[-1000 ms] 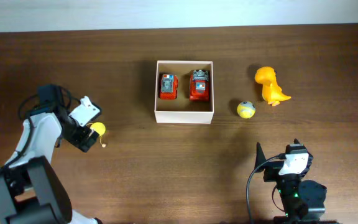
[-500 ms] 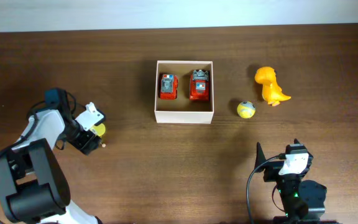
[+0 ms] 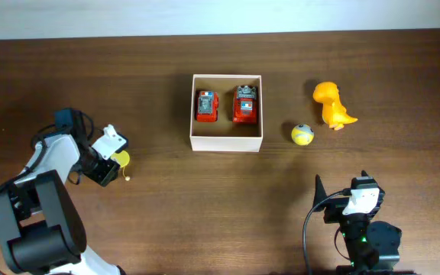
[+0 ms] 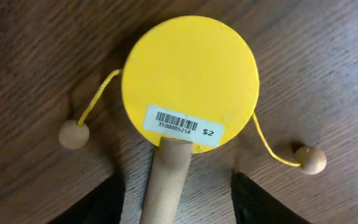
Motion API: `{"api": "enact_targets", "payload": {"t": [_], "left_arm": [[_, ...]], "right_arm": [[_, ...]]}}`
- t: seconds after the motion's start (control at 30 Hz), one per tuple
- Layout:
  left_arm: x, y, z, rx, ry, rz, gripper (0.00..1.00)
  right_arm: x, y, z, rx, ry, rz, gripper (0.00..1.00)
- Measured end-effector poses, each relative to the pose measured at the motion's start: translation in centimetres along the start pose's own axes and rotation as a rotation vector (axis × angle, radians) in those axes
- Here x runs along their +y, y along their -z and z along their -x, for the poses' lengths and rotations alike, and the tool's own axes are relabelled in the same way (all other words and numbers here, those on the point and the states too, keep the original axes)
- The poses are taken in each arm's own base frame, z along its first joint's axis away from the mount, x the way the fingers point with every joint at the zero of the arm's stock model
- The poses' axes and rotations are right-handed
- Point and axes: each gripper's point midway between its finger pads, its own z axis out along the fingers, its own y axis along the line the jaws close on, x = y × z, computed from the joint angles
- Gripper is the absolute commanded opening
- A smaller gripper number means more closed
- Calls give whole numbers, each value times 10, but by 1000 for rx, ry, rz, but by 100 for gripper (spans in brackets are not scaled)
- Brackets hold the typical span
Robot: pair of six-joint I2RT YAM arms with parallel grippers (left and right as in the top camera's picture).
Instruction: Pack container
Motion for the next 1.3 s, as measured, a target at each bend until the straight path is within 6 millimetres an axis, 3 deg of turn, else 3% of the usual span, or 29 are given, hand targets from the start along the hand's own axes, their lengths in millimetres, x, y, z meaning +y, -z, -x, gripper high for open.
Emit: {"api": "enact_targets", "payload": {"t": [0.57,0.73,0.87,0.93,1.07,1.2,1.3], "left_arm": [[0,1,2,-7,550,-8,51],[-1,1,1,-2,616,-8,29],[-1,1,0,2,629,-9,29],[-1,1,0,2,638,-10,38],[-2,1,1,-3,683,-18,40],[-2,1,2,-5,726,-19,39],[-2,1,2,-4,741,-18,30]], "right_arm": [[0,0,0,0,-1,0,99],[0,0,0,0,0,0,99],[0,0,0,0,0,0,99],[0,0,0,0,0,0,99],[0,0,0,0,0,0,99],[0,0,0,0,0,0,99],[0,0,0,0,0,0,99]]}}
